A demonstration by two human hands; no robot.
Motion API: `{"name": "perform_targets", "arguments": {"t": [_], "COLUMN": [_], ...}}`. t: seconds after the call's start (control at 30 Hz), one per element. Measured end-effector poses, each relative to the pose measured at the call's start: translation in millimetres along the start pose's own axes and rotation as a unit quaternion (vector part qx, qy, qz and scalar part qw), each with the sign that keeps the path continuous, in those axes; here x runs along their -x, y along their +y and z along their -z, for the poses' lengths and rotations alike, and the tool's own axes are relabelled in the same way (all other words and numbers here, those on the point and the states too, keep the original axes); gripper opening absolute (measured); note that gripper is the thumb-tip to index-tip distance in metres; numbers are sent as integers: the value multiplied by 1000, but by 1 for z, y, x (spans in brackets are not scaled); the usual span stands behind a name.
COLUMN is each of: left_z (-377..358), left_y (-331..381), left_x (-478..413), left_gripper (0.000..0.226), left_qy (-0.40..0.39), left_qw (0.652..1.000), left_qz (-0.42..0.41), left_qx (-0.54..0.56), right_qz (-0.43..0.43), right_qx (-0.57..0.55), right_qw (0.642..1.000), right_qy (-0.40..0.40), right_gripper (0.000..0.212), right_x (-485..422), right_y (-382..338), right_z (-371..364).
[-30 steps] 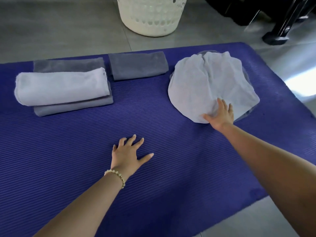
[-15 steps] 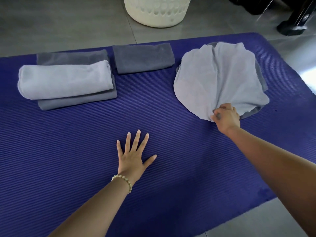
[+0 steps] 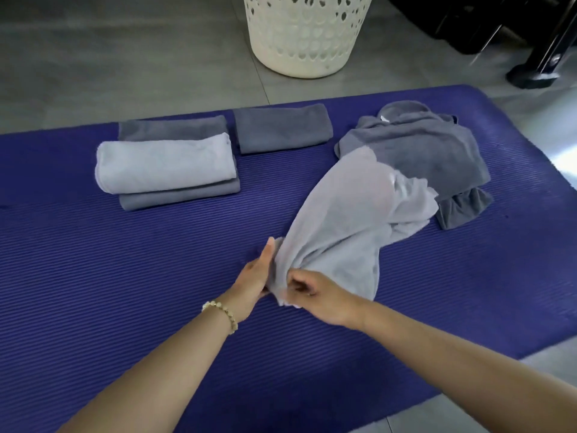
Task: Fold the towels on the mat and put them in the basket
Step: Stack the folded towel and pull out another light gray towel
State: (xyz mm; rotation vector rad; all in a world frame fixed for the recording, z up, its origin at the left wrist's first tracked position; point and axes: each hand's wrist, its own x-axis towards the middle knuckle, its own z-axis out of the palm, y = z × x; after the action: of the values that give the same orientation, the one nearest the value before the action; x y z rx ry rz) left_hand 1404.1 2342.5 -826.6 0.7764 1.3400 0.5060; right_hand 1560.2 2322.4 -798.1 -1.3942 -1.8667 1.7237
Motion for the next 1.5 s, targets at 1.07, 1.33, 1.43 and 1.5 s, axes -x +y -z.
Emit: {"name": "perform_targets", "arguments": {"t": [1.07,1.33,1.43,1.5], "left_z": [143,159,172,178], "left_y": [245,222,222,224], "left_x": [508,551,555,559], "left_gripper": [81,51,44,39], "left_qy": [138,187,225,223], "left_qw": [923,937,926,922], "left_qz": [-194,-266,-301,-315], "left_qx": [-303,-128,-41,-27], "right_qz": [255,202,146,117], "right_qx": [60,135,176,186], "right_qw": [964,970,973,976], "right_qy": [53,-10,-24,-14], "right_gripper": [32,32,29,48], "right_x": [178,211,221,227], "right_y": [-472,-488,-474,-465], "right_z": [-43,-60,-48,-34]}}
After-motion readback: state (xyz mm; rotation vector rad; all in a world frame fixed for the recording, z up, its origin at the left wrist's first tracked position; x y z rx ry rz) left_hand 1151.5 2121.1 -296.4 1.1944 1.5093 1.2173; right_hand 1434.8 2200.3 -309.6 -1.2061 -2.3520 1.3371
